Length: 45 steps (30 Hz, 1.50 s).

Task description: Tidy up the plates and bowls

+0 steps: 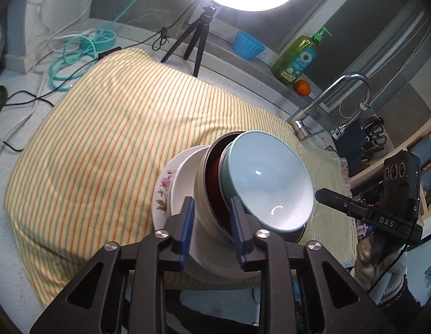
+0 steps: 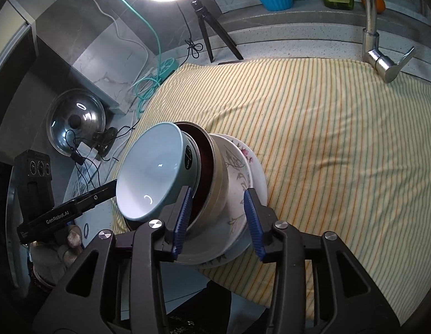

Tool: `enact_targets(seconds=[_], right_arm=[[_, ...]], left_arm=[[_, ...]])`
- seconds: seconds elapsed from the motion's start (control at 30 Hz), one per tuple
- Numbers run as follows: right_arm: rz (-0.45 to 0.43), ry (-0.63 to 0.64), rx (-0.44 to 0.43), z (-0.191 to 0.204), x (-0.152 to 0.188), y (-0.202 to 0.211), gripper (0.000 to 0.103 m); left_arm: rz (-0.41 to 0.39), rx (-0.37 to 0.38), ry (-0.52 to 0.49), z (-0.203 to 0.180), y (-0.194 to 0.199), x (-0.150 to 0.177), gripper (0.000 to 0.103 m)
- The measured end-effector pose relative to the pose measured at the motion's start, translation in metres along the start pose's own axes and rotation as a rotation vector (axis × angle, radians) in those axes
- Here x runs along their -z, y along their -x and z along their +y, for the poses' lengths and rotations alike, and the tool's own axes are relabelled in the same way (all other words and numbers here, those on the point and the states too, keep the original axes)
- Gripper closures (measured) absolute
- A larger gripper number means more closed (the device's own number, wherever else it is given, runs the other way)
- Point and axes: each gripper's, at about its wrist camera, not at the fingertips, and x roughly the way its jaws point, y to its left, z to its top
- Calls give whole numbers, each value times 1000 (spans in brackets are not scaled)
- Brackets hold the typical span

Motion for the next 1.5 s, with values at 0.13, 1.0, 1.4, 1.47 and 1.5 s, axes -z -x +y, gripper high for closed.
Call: enact_targets(seconds=[0.13, 1.0, 1.4, 1.47, 1.5], right_arm=[[-29, 30, 27, 5, 5, 13, 43], [-177, 186, 121, 57, 10, 71, 5], [-187, 195, 117, 62, 10, 74, 5], [-189, 190, 119, 60, 10, 75, 5], [-188, 188, 121, 59, 11, 75, 5]], left_arm=[[-18, -29, -52, -13, 8, 3, 62], [-145, -158, -189, -66, 46, 6, 27], [-148, -193, -202, -70, 44, 5, 27], [-136, -192, -193, -69, 42, 4, 27], [-132, -191, -187, -68, 41, 4, 27]])
